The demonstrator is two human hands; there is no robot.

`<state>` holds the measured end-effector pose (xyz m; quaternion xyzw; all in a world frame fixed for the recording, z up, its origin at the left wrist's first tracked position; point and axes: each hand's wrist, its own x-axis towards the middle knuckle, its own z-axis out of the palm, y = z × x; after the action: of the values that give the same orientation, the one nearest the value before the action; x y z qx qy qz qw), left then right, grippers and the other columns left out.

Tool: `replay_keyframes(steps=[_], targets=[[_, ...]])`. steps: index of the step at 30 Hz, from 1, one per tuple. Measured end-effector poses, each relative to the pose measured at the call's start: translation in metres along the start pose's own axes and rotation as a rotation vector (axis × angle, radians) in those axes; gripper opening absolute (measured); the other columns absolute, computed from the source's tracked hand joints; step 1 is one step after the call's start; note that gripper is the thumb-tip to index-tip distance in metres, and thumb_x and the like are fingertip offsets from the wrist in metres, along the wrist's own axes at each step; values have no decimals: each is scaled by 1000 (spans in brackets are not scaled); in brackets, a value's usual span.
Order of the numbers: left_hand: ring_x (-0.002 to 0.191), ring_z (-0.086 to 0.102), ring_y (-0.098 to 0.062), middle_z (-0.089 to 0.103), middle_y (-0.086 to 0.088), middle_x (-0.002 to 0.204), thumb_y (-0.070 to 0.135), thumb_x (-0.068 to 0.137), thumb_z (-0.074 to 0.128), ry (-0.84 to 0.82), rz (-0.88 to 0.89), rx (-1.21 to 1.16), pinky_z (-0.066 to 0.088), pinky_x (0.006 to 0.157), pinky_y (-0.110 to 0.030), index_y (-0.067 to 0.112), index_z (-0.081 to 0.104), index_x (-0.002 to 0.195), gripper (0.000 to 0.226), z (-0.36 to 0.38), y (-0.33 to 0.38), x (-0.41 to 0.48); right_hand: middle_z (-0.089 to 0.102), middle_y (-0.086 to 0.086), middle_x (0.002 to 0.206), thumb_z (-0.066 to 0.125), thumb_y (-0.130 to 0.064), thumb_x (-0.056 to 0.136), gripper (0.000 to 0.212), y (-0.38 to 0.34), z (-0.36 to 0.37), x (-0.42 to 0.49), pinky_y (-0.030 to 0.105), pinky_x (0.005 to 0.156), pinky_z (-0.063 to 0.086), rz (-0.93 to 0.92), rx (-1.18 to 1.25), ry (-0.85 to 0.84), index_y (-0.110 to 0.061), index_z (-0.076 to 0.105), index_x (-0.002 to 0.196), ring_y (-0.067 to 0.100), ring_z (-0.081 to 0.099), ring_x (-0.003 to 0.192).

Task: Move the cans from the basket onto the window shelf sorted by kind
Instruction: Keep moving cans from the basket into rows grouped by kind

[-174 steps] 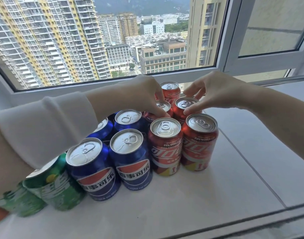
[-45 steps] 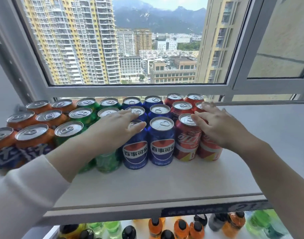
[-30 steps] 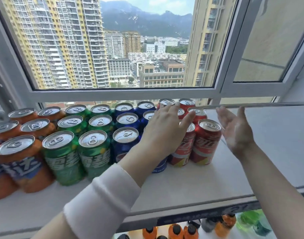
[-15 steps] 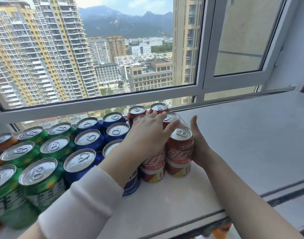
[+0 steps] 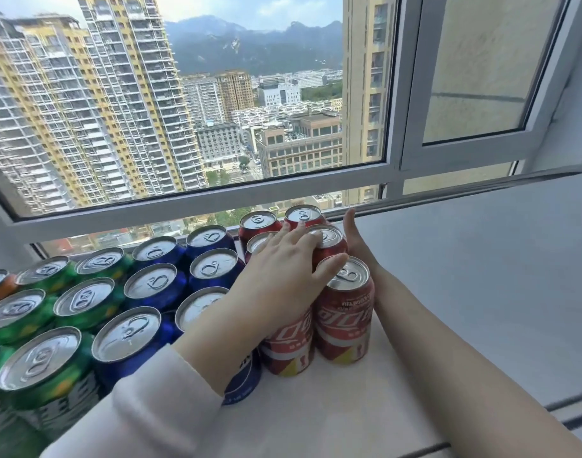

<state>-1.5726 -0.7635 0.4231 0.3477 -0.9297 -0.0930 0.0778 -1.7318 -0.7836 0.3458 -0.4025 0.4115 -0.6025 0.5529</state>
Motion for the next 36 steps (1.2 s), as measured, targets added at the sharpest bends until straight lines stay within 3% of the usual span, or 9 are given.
replay_keyframes(steps=[4, 7, 11, 15, 18, 21, 24, 29, 36], targets=[[144, 2, -13, 9, 5, 157, 59, 91, 25, 3, -19, -40, 4, 115, -34, 29, 21, 146, 63, -3, 2, -3, 62, 7, 124, 7, -73, 82, 86, -8, -1, -7, 37, 84, 54, -23, -64, 13, -18, 31, 143, 26, 61, 110], [143, 5, -12, 11, 7, 156, 59, 91, 24, 32, -42, -69, 4, 115, -34, 31, 18, 146, 63, -15, -5, -15, 26, -3, 154, 9, -83, 70, 95, -31, 10, -28, 44, 114, 23, -50, -281, 121, -28, 22, 147, 20, 27, 140], [142, 16, -15, 17, 6, 155, 58, 91, 24, 48, -156, -21, 13, 115, -40, 28, 18, 147, 64, -31, -44, -34, 10, -8, 156, 8, -69, 77, 84, -68, 40, -55, 30, 114, -1, -94, -854, 226, -24, 18, 148, 6, 2, 143], [143, 15, -20, 17, -1, 156, 57, 93, 22, -17, -258, 42, 11, 116, -48, 23, 19, 147, 64, -27, -68, -38, -5, -4, 157, 7, -66, 78, 87, -68, 72, -54, 34, 117, -9, -10, -1502, 150, -17, 6, 149, 8, -12, 143], [145, 6, -24, 9, -4, 157, 58, 93, 21, -28, -236, 79, 2, 117, -48, 23, 14, 148, 66, -21, -71, -39, -12, -1, 157, 11, -59, 90, 74, -52, 79, -54, 37, 116, -10, 124, -1713, 110, -17, -1, 149, 12, -17, 142], [145, 4, -24, 8, -5, 157, 58, 93, 21, -18, -224, 56, 1, 117, -49, 22, 14, 148, 66, -23, -72, -44, -10, -1, 157, 12, -60, 91, 74, -51, 84, -58, 38, 116, -11, 167, -1759, 153, -17, -2, 149, 11, -16, 142], [144, 8, -23, 13, -3, 156, 60, 91, 22, 33, -205, 20, 6, 117, -49, 23, 17, 147, 67, -37, -80, -63, -5, -3, 157, 9, -61, 84, 79, -54, 103, -60, 37, 116, -11, 27, -1731, 167, -18, 5, 149, 9, -14, 143], [137, 29, -23, 31, -4, 150, 56, 92, 31, 77, -253, -3, 24, 111, -41, 19, 28, 144, 64, -66, -120, -93, 6, -4, 157, 29, -44, 97, 58, -53, 137, -35, 35, 116, -2, -77, -1682, 60, -18, 20, 148, 11, -5, 144], [129, 42, -22, 41, -6, 145, 47, 94, 39, -45, -148, 7, 33, 102, -30, 12, 36, 141, 58, -93, -135, -48, 48, 5, 140, 51, -42, 92, 52, -76, 125, 20, 31, 99, 35, 66, -1667, 158, -14, 45, 135, 23, 46, 125]])
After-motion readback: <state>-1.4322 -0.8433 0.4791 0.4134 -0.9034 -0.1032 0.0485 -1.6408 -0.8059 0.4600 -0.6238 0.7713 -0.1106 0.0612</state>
